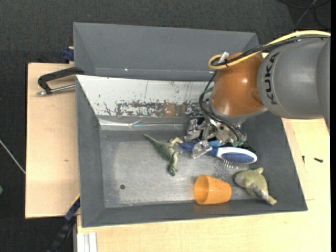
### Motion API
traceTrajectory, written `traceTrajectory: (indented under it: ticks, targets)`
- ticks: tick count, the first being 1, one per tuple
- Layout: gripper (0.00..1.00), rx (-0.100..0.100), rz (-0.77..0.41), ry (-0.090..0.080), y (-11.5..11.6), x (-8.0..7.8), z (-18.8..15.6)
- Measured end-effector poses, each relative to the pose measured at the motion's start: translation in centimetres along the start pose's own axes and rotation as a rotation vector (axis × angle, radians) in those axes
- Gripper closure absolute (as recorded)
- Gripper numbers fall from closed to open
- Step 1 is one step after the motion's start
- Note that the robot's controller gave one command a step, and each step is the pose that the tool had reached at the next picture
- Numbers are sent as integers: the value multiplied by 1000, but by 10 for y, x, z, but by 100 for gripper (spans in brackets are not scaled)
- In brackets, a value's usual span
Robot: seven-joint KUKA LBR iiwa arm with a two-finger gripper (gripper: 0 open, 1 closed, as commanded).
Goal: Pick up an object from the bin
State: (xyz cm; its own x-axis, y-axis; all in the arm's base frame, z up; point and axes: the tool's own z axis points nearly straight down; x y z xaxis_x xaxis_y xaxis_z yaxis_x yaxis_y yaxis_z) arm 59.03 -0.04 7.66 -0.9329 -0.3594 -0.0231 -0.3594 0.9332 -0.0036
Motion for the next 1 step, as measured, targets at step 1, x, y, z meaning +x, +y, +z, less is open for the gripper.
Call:
traceTrajectory:
  ticks: [1]
  targets:
    - [100,-1,8,10,7,-18,-134]
